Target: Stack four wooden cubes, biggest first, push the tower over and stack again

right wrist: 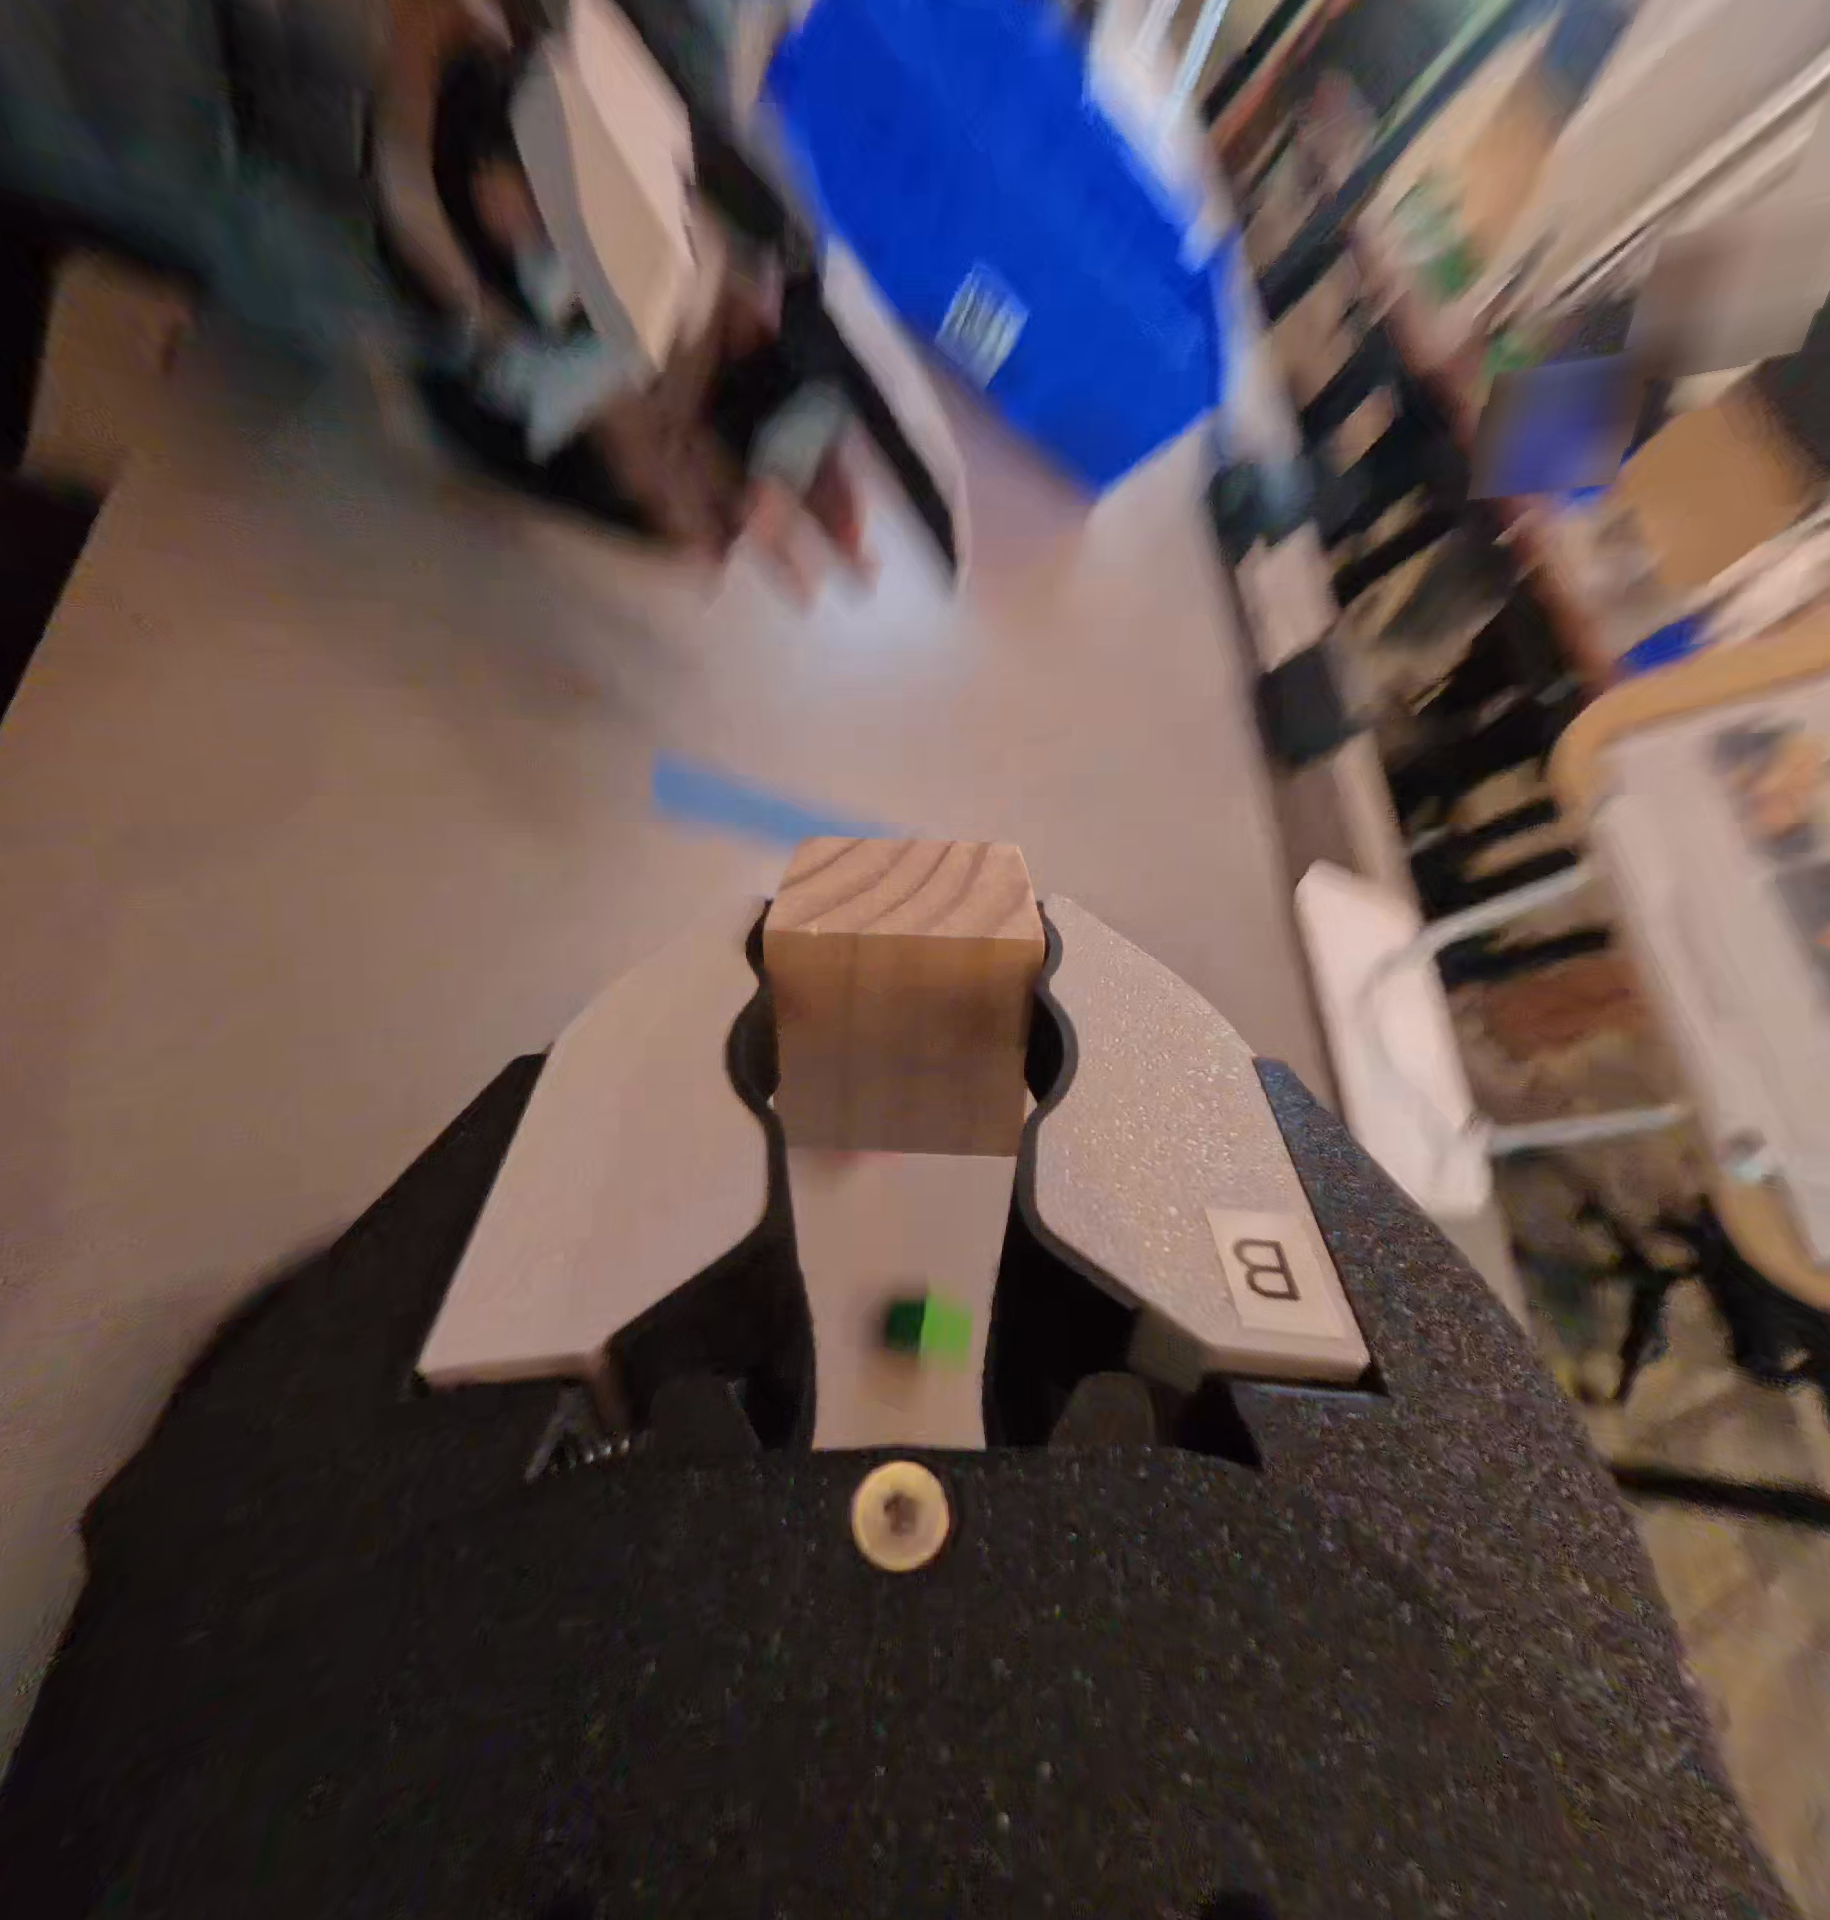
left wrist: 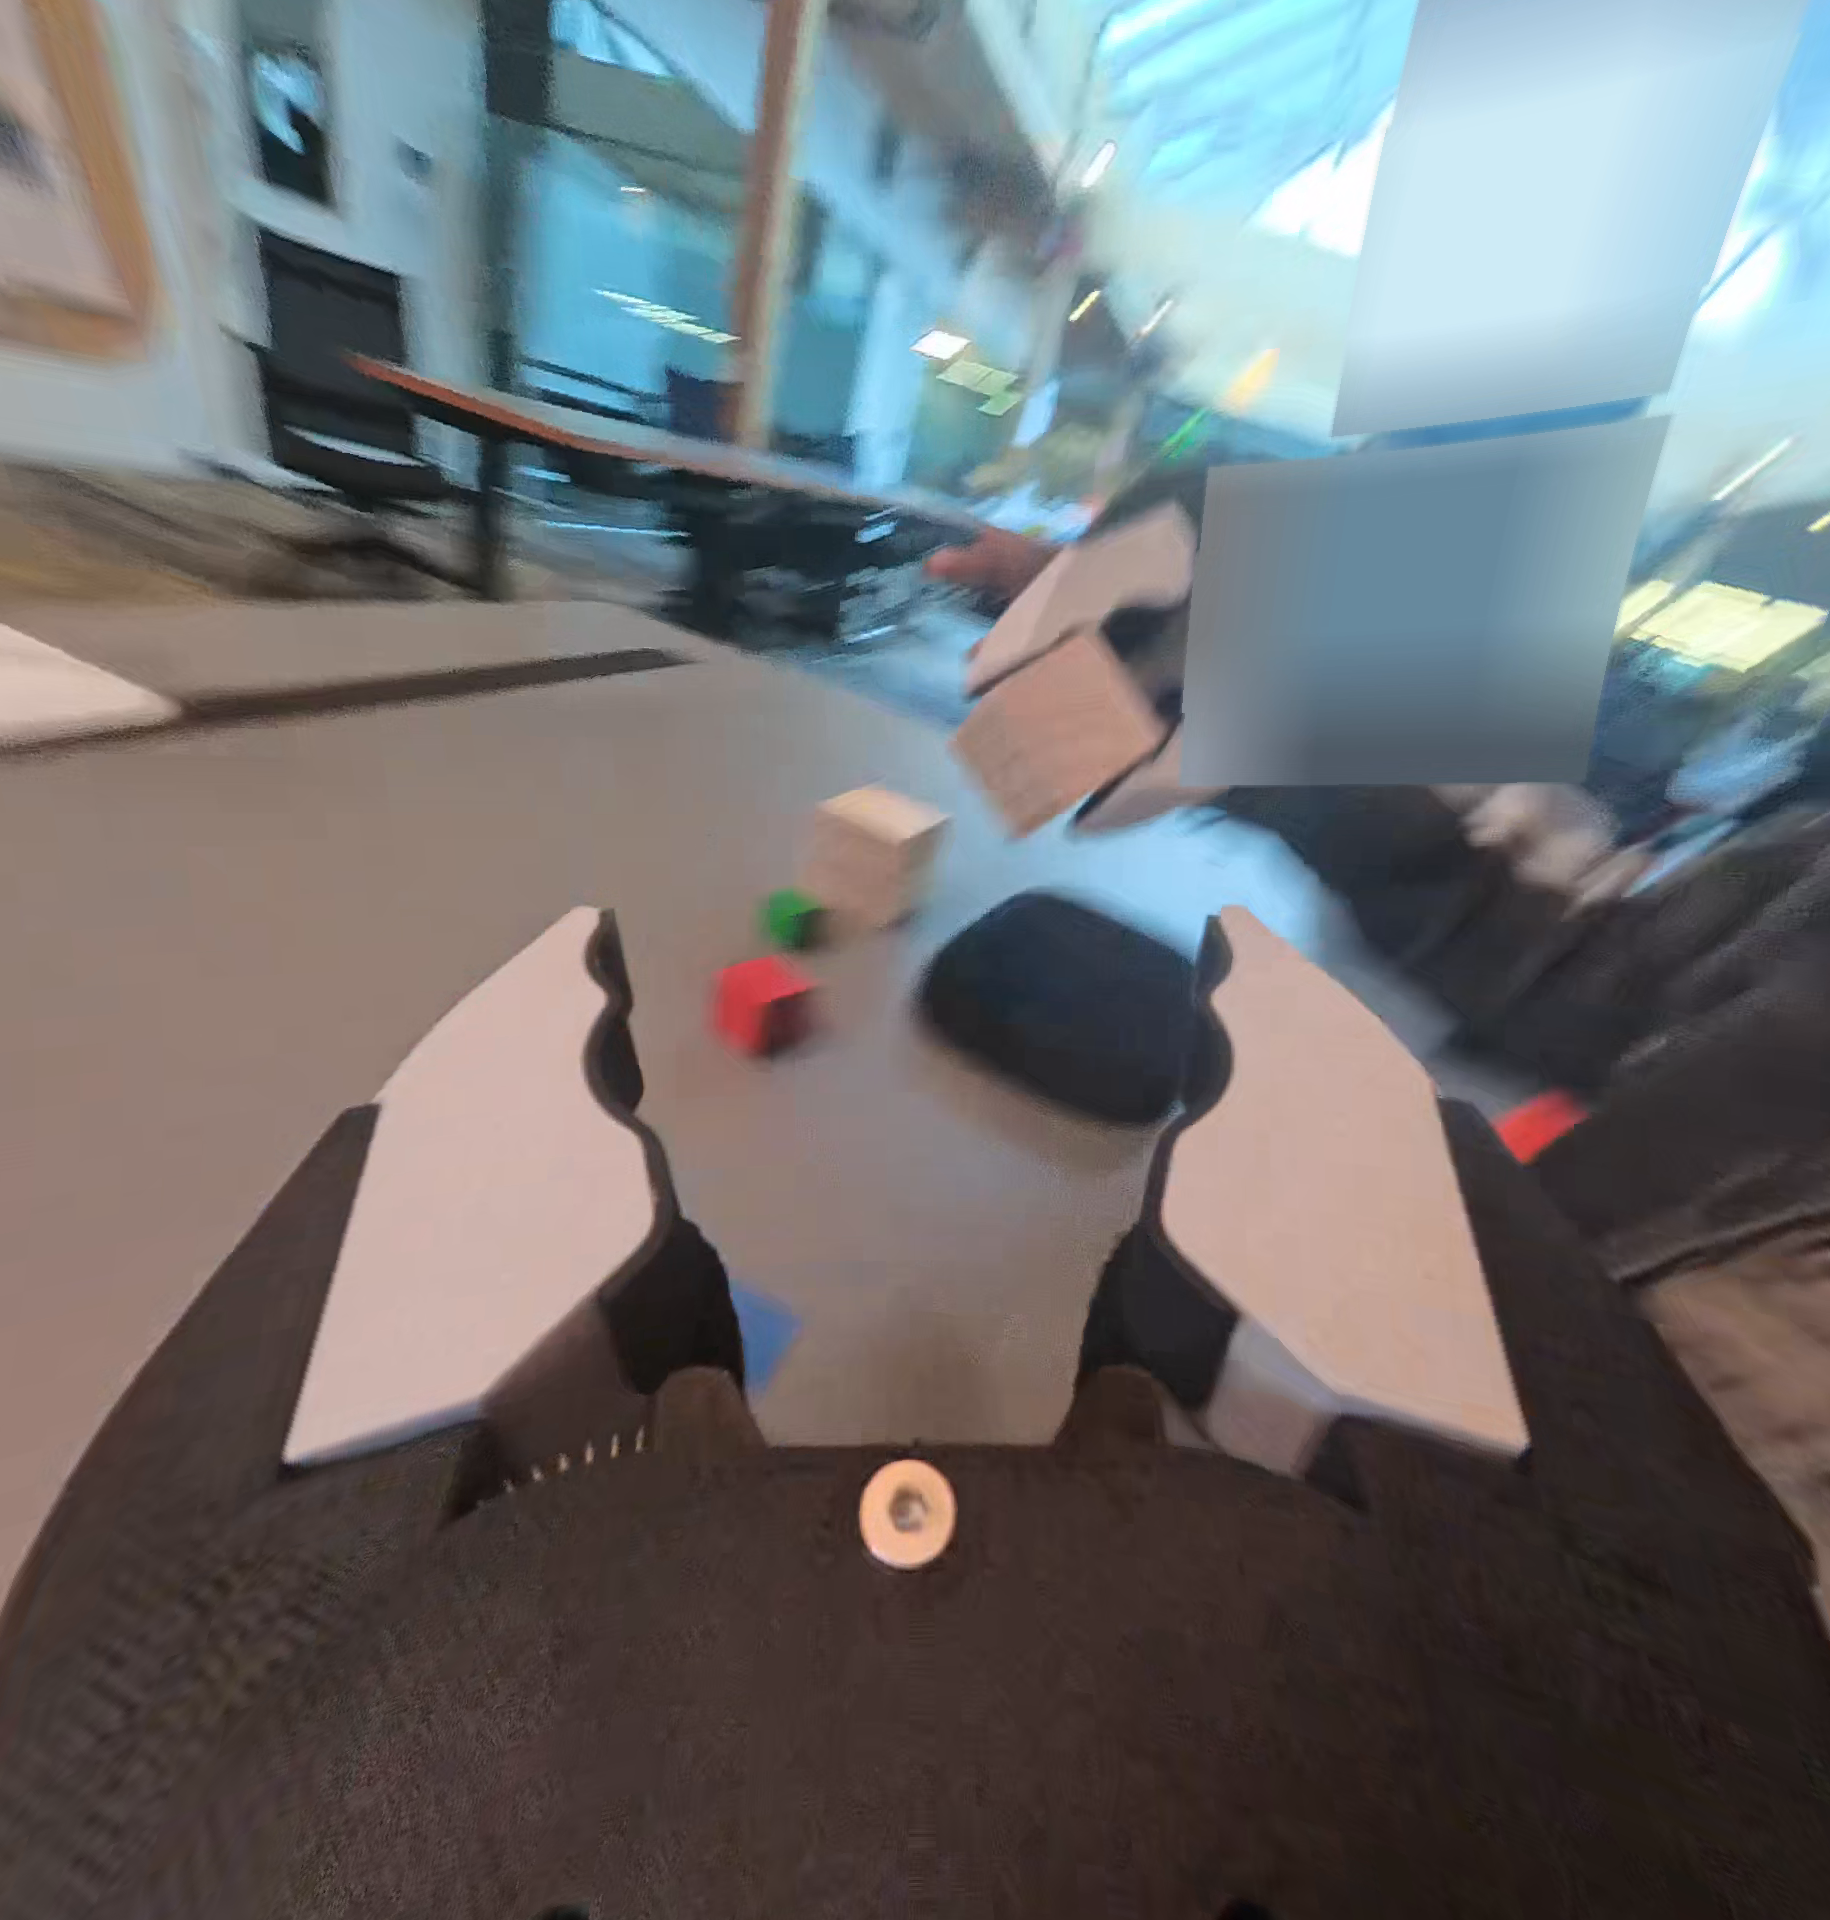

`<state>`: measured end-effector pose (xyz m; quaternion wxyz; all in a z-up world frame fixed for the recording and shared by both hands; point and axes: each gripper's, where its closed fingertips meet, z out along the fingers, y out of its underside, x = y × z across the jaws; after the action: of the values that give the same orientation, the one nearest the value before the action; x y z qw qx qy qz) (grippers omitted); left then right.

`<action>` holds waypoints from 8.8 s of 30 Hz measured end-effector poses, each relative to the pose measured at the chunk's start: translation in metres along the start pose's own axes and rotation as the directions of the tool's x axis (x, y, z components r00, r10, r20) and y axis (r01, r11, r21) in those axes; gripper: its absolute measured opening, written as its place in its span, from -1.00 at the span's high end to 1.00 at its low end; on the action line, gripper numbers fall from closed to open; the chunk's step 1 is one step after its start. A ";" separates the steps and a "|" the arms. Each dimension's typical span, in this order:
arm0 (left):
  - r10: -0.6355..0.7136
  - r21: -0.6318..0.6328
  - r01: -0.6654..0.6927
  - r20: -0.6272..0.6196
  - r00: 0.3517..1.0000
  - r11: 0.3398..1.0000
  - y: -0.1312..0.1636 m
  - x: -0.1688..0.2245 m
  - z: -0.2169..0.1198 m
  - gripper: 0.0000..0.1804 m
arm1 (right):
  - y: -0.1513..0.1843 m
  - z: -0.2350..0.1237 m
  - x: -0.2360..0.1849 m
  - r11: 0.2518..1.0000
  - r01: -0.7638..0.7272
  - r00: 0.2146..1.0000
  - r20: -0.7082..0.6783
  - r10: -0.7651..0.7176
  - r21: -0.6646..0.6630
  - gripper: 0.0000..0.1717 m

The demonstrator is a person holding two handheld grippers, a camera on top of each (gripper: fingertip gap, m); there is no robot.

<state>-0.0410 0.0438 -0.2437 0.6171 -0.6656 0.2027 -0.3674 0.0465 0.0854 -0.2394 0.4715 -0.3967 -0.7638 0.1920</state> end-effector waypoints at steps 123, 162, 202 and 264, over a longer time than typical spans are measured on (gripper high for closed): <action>0.283 -0.219 -0.282 -0.026 0.959 0.934 0.047 0.013 0.007 -0.15 | 0.125 -0.047 0.066 0.700 -0.290 0.871 0.122 0.475 -0.652 0.35; 0.298 -0.204 -0.299 -0.040 0.954 0.932 0.045 0.016 0.009 -0.16 | 0.107 -0.072 0.074 0.498 -0.033 0.854 0.234 0.464 -0.867 0.75; 0.304 -0.198 -0.305 -0.040 0.952 0.931 0.041 0.013 0.006 -0.15 | 0.118 -0.110 0.094 0.724 -0.605 0.785 -0.097 0.612 -0.330 -0.09; 0.289 -0.196 -0.285 -0.007 0.957 0.938 0.041 0.011 0.002 -0.15 | 0.214 -0.015 -0.008 0.621 -0.106 0.831 0.274 0.485 -0.777 0.13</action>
<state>-0.0246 0.0311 -0.2811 0.5982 -0.6899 0.3260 -0.2447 0.1520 0.2083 -0.3797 0.0375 -0.6181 -0.7844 0.0345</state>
